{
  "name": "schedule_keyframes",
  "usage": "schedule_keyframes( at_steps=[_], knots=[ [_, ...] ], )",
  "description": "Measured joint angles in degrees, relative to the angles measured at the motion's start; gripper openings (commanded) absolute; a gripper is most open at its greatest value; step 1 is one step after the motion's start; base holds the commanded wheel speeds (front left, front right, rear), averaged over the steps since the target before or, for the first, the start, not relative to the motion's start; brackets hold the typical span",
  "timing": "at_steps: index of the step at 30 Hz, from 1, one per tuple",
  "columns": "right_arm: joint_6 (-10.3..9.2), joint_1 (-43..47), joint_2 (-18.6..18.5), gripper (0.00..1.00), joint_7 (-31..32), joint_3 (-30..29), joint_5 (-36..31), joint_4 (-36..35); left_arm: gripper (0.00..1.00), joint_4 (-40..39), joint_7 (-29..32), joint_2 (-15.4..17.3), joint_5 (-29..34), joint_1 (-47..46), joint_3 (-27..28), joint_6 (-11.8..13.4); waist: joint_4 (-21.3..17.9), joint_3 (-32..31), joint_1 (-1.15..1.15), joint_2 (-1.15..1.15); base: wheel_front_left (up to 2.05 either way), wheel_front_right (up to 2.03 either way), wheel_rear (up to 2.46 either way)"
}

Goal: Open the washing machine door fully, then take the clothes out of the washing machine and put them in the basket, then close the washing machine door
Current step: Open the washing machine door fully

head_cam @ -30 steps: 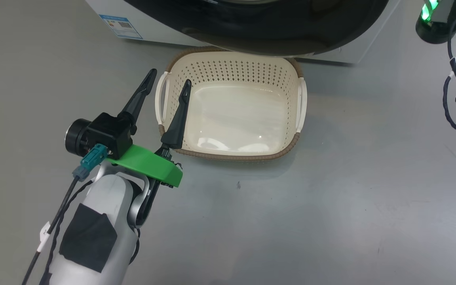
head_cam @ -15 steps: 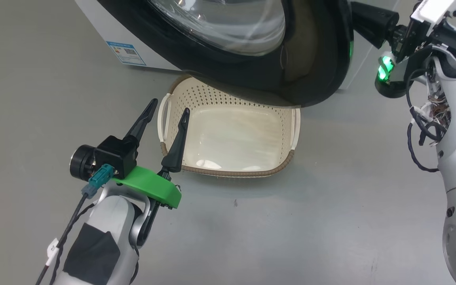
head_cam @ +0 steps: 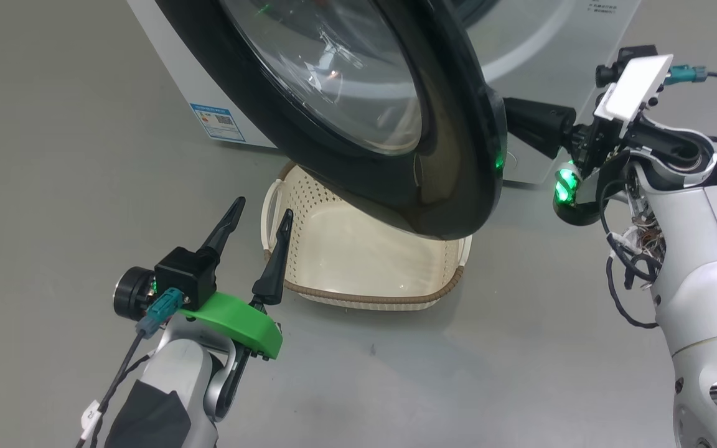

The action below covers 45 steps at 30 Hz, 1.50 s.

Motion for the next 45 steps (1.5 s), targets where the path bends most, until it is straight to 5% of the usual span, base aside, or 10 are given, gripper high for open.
schedule_keyframes(
  at_steps=[29, 45],
  knots=[
    [0.29, 12.3, 1.3, 0.0, 2.7, 6.2, 3.3, -5.4, 1.0, 4.3, 0.0, 0.1, 0.0, 4.8, -0.7, 0.4, 8.7, -8.7, 0.0, 0.0, 0.0, 0.0, 0.0],
    [0.29, 15.9, 1.4, 0.0, 0.5, 13.2, 10.9, -9.6, 1.0, 5.2, 0.0, 0.2, 0.0, 4.9, -1.8, 0.4, 14.7, -10.9, 0.0, 0.0, 0.0, 0.0, 0.0]
  ],
)
